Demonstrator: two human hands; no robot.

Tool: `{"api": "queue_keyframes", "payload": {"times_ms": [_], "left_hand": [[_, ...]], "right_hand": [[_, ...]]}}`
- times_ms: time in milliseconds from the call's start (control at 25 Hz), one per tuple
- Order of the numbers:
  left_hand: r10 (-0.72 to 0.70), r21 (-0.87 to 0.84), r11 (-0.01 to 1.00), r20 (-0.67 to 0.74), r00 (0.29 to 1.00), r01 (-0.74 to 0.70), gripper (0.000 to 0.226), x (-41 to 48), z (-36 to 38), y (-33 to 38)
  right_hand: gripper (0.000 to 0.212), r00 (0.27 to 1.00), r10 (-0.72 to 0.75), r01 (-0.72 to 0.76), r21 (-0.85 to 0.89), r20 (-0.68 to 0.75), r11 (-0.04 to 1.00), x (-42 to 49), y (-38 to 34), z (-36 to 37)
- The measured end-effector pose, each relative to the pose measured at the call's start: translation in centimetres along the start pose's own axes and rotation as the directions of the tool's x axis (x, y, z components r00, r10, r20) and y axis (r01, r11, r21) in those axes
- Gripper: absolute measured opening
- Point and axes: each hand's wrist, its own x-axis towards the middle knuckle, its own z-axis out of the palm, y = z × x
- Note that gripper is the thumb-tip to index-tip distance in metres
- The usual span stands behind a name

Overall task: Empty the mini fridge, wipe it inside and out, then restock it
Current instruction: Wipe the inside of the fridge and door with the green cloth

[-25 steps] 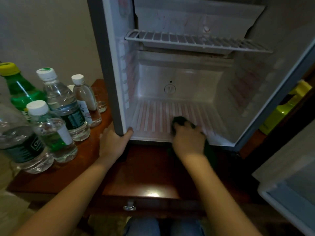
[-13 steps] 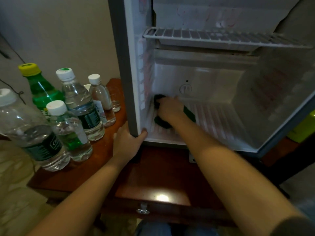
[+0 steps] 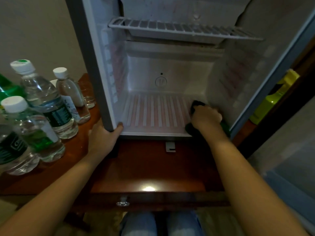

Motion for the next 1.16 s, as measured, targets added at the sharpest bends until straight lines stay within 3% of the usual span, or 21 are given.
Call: {"api": "queue_keyframes", "payload": {"times_ms": [200, 320, 480, 600, 720, 840, 920, 1040, 1160], "left_hand": [[0.023, -0.017, 1.000, -0.003, 1.000, -0.023, 0.043, -0.1, 0.0, 0.1], [0.015, -0.011, 1.000, -0.015, 1.000, -0.015, 0.043, -0.2, 0.1, 0.4], [0.017, -0.015, 1.000, 0.003, 1.000, -0.017, 0.045, -0.2, 0.0, 0.3], [0.031, 0.005, 1.000, 0.001, 1.000, -0.031, 0.043, 0.0, -0.1, -0.1], [0.032, 0.015, 0.999, 0.019, 0.999, -0.032, 0.044, 0.2, 0.0, -0.2], [0.028, 0.023, 0.999, 0.022, 0.999, -0.029, 0.046, -0.1, -0.2, 0.2], [0.035, 0.022, 0.999, 0.020, 0.999, -0.036, 0.046, -0.2, -0.2, 0.5], [0.011, 0.013, 1.000, 0.030, 1.000, -0.011, 0.047, -0.3, -0.2, 0.6], [0.001, 0.001, 1.000, 0.027, 1.000, -0.001, 0.047, -0.2, -0.2, 0.5]], "right_hand": [[0.059, 0.997, -0.072, 0.071, -0.050, -0.019, 0.996, -9.1, 2.8, 2.1], [0.060, 0.993, -0.105, 0.098, -0.111, -0.057, 0.989, -5.5, 2.3, 1.7], [0.049, 0.998, -0.039, 0.044, -0.086, 0.050, 0.995, 1.9, -1.2, -0.8], [0.055, 0.998, -0.046, 0.048, -0.058, 0.035, 0.997, -2.6, 0.5, 1.0], [0.056, 0.964, -0.167, 0.189, 0.093, -0.205, 0.978, -9.6, 4.5, 3.5], [0.057, 0.963, -0.218, 0.252, 0.249, -0.158, 0.935, -11.2, 5.9, 3.2], [0.057, 0.970, -0.149, 0.202, 0.296, -0.193, 0.934, -9.4, 4.6, 1.5], [0.059, 1.000, -0.026, 0.028, 0.195, -0.009, 0.980, -2.6, 1.3, -1.6], [0.057, 0.990, 0.047, -0.053, 0.035, 0.135, 0.998, 1.4, -0.4, -1.4]]}}
